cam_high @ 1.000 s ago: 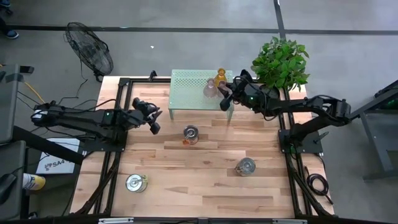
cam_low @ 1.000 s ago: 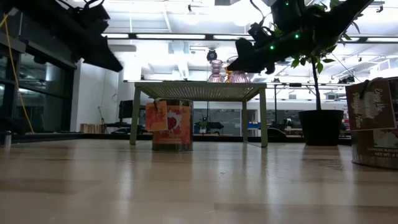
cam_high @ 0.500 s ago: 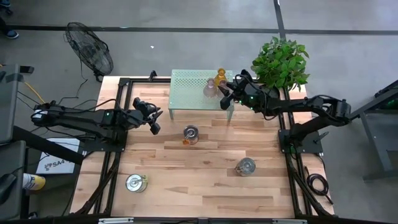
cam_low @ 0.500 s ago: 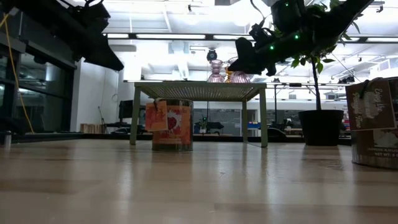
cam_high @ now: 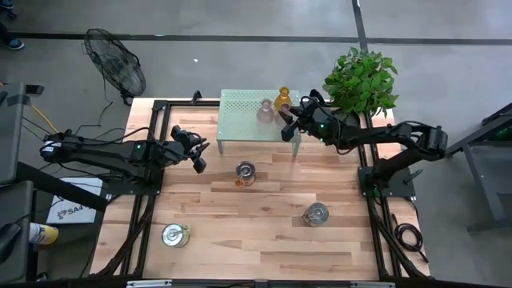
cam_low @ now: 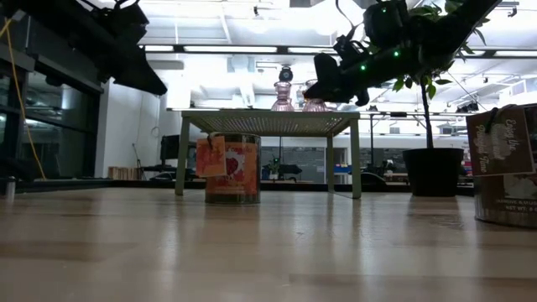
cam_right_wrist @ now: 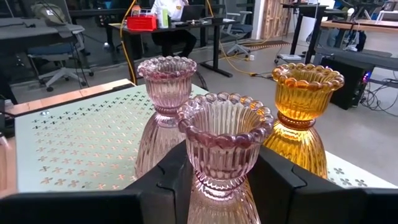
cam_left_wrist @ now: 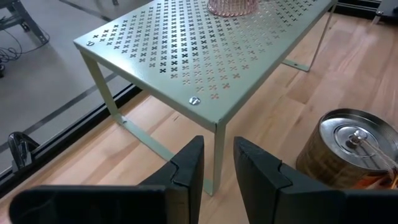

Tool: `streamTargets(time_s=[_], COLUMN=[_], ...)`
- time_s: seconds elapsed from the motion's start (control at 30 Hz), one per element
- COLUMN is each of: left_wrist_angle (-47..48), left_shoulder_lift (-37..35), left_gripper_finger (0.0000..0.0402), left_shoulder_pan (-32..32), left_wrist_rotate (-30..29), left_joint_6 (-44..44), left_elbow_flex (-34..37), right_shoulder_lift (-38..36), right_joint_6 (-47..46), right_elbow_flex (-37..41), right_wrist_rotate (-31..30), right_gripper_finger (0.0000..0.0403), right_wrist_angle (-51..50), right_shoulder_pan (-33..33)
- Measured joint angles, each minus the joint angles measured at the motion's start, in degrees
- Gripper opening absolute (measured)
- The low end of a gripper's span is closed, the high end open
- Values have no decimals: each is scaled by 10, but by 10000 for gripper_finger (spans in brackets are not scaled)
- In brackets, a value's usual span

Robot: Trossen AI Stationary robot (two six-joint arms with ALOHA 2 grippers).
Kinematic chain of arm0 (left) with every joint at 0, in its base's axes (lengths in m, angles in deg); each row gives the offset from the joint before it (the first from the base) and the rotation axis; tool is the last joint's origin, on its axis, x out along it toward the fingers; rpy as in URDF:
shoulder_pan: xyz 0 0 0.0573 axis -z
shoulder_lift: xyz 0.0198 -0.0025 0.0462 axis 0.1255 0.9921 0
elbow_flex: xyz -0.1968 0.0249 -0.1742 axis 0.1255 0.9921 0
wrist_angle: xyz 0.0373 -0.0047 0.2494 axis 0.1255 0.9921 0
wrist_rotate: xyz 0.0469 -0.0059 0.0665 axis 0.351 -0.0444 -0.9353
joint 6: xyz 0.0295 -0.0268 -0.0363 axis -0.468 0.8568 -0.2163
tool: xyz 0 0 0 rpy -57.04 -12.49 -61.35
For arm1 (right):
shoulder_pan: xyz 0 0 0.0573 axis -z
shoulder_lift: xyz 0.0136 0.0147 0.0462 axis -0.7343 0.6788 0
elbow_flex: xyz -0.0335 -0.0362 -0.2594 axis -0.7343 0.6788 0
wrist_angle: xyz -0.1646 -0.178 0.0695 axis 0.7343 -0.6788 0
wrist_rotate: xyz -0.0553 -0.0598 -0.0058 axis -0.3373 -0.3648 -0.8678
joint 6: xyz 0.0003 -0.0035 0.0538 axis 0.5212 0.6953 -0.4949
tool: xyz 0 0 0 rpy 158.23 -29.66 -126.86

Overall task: Pick & Place candle stick holders
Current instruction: Put the purple glass candle holder on the shelf, then put the green scented candle on the shelf

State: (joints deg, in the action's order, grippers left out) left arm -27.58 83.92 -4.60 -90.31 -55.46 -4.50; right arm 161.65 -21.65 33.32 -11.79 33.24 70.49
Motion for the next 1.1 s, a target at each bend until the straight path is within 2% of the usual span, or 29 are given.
streamTargets(time_s=[0.13,0.43,0.7,0.9,1.1], left_wrist_angle=[0,0,-2,-2,26], left_shoulder_lift=[0,0,0,-1,-18], left_gripper_finger=[85,85,85,86,86], left_shoulder_pan=[0,0,0,0,0], left_wrist_rotate=[0,11,27,27,49], left_joint_6=[0,2,3,2,0], left_elbow_flex=[0,0,0,-1,-26], right_shoulder_lift=[0,-4,-10,-62,-129], right_joint_6=[0,9,18,22,23], right_elbow_flex=[0,0,0,3,2], right_wrist_rotate=[1,8,14,22,36], right_gripper_finger=[123,158,209,252,263], right_wrist_angle=[-4,-10,-19,-86,-159], right_shoulder_pan=[0,0,0,0,0])
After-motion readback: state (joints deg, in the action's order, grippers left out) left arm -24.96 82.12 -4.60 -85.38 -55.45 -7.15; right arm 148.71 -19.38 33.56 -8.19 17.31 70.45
